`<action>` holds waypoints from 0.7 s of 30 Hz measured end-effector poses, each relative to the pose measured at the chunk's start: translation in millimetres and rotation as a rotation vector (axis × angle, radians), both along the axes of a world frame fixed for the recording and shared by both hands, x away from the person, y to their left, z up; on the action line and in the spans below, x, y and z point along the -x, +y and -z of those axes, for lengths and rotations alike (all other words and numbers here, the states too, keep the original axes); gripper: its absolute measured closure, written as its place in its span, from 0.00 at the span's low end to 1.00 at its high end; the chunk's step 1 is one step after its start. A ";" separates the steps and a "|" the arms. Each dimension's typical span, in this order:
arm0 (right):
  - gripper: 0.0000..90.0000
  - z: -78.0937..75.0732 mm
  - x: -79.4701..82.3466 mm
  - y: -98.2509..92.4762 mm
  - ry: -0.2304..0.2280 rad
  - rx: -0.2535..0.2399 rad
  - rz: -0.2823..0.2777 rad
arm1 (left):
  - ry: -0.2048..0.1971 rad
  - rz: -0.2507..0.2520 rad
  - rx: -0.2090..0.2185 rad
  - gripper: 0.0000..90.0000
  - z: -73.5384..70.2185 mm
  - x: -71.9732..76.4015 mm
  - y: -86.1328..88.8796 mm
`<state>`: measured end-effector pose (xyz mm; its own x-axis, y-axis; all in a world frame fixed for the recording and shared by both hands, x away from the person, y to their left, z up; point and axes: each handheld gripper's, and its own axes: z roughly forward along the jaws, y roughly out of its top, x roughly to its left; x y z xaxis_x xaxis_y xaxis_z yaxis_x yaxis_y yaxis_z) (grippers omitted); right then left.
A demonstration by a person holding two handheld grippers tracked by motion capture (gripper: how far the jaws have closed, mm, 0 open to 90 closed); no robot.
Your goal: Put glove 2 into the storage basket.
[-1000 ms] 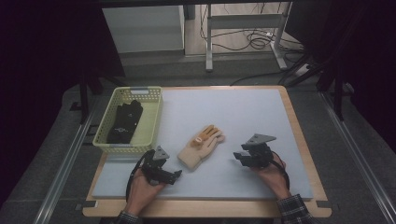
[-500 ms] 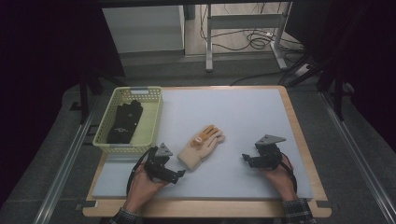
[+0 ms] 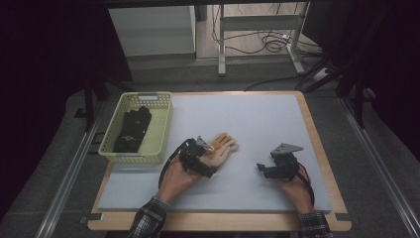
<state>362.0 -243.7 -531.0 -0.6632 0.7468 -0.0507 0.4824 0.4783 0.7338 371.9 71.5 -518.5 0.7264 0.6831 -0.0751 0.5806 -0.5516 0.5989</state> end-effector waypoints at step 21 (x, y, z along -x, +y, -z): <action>0.29 0.1 0.8 0.4 -0.007 0.009 -0.001 | 0.029 -0.017 -0.089 0.53 -1.0 -9.6 -16.8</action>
<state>361.2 -243.3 -531.1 -0.6634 0.7457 -0.0624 0.4765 0.4852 0.7331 381.5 54.6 -517.5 0.7130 0.7003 -0.0349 0.6069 -0.5915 0.5309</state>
